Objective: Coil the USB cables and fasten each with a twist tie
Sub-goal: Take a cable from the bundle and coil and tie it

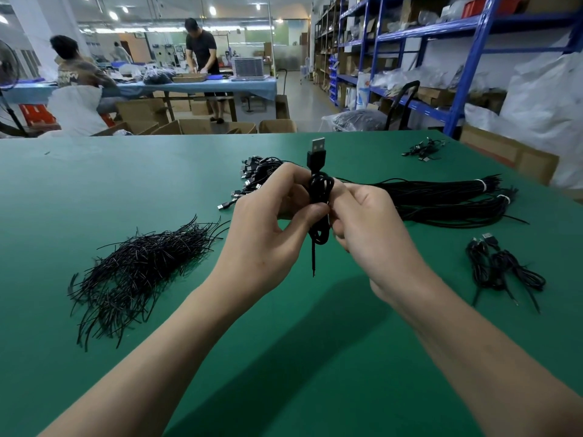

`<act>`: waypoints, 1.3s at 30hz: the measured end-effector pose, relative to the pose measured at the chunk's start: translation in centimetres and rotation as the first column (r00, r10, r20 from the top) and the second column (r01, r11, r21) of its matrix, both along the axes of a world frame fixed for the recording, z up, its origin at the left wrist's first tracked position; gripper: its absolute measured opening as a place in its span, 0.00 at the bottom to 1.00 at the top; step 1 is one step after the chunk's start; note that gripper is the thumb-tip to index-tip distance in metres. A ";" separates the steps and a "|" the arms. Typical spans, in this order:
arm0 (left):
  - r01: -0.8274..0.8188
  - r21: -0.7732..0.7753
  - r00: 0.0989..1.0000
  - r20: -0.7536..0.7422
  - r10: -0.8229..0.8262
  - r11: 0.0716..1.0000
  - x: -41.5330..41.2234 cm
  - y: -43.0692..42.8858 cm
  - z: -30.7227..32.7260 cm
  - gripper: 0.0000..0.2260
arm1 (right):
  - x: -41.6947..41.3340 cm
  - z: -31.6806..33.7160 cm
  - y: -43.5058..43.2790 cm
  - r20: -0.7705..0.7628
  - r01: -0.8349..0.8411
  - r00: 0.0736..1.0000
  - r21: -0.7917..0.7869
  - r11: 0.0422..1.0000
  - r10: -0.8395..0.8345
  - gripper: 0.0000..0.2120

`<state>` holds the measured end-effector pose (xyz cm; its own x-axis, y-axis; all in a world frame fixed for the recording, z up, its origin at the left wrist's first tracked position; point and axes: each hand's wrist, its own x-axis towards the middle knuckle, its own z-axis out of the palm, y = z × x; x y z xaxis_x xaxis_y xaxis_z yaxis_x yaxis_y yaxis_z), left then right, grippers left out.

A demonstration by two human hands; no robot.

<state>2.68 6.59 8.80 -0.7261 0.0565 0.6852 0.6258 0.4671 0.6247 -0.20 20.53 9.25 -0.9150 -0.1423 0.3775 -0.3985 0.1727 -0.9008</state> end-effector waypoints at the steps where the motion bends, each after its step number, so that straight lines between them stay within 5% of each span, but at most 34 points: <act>1: 0.026 0.051 0.999 0.032 -0.027 0.998 0.1 0.1 0.1 0.05 | 0.0 0.0 0.0 -0.082 0.027 0.996 0.020 0.999 -0.026 0.24; 7: 0.180 0.404 0.911 0.274 -0.306 0.897 0.4 0.6 0.8 0.12 | 0.2 -0.2 0.7 -0.519 0.199 0.847 0.119 0.973 -0.110 0.22; 12: 0.194 0.608 0.778 0.383 -0.498 0.770 0.7 0.3 1.5 0.21 | 0.0 0.2 1.6 -0.669 0.258 0.741 0.197 0.946 -0.062 0.20; 17: 0.212 0.520 0.881 0.265 -0.392 0.827 0.6 0.1 1.3 0.17 | -0.5 -0.1 1.1 -0.442 0.123 0.893 0.070 0.990 -0.080 0.23; 20: 0.084 0.078 0.993 0.074 -0.089 0.993 0.4 -0.2 0.8 0.19 | -0.7 -0.3 0.5 -0.197 0.042 0.980 0.005 0.999 -0.041 0.28; 23: -0.183 -0.238 0.977 -0.152 0.150 0.954 0.3 -0.5 0.5 0.14 | -0.6 -0.4 0.1 -0.045 0.011 0.999 -0.054 0.998 -0.013 0.27; 30: -0.143 -0.102 0.985 -0.115 0.131 0.984 0.0 -0.5 0.5 0.04 | 0.1 -0.1 0.2 -0.336 0.134 0.936 0.064 0.989 -0.105 0.24; 39: 0.171 0.278 0.927 0.280 -0.250 0.945 0.3 0.2 0.6 0.13 | 0.3 -0.4 0.7 -0.571 0.225 0.806 0.050 0.973 -0.157 0.22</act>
<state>3.02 6.78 9.43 -0.8923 0.0916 0.4421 0.4513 0.1538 0.8790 0.08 21.18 8.87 -0.5629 -0.0585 0.8244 -0.7753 0.3830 -0.5022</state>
